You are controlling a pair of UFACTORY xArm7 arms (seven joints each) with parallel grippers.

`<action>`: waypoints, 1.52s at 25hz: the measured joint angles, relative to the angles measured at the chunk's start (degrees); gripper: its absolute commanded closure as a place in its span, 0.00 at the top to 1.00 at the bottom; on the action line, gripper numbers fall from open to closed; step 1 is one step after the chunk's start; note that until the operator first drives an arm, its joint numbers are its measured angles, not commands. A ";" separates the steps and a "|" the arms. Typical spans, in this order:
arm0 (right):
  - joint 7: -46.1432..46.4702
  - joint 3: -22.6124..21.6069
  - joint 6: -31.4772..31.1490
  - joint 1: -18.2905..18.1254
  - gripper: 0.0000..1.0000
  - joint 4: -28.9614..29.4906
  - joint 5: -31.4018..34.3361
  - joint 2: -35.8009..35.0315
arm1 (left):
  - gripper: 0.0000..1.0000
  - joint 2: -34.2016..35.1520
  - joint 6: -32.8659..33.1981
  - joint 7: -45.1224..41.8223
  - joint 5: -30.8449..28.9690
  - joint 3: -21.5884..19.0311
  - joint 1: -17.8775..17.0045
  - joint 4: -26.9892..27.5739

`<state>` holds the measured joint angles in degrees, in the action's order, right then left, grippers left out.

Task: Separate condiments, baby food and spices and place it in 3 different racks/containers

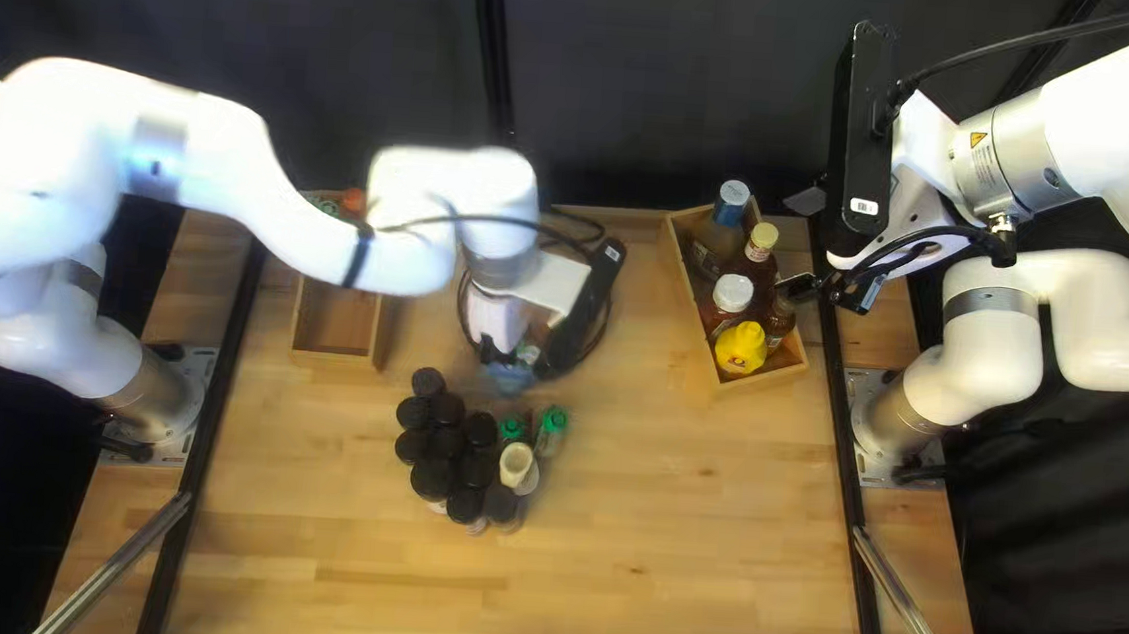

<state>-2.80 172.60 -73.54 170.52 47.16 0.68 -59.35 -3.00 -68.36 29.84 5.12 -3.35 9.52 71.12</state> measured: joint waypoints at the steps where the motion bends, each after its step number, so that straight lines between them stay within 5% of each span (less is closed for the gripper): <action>1: 0.00 0.00 0.00 0.00 1.00 0.00 0.00 0.00 | 0.00 2.07 -0.38 -0.01 -0.23 0.15 0.17 -1.74; 10: 0.00 0.00 0.00 0.00 1.00 0.00 0.00 0.00 | 0.00 22.24 -0.05 -8.21 -3.52 -0.01 2.02 -20.96; 19: 0.00 0.00 0.00 0.00 1.00 0.00 0.00 0.00 | 0.00 35.96 0.51 -25.94 -7.48 -1.97 7.76 -32.69; 28: 0.00 0.00 0.00 0.00 1.00 0.00 0.00 0.00 | 0.00 40.92 3.20 -42.58 -10.76 -3.52 15.55 -40.33; 38: 0.00 0.00 0.00 0.00 1.00 0.00 0.00 0.00 | 0.00 47.75 4.85 -53.77 -11.56 -6.20 19.06 -48.56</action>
<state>-2.80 172.60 -73.54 170.52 47.16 0.68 -59.35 44.76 -63.52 -23.93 -6.44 -9.55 28.58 22.57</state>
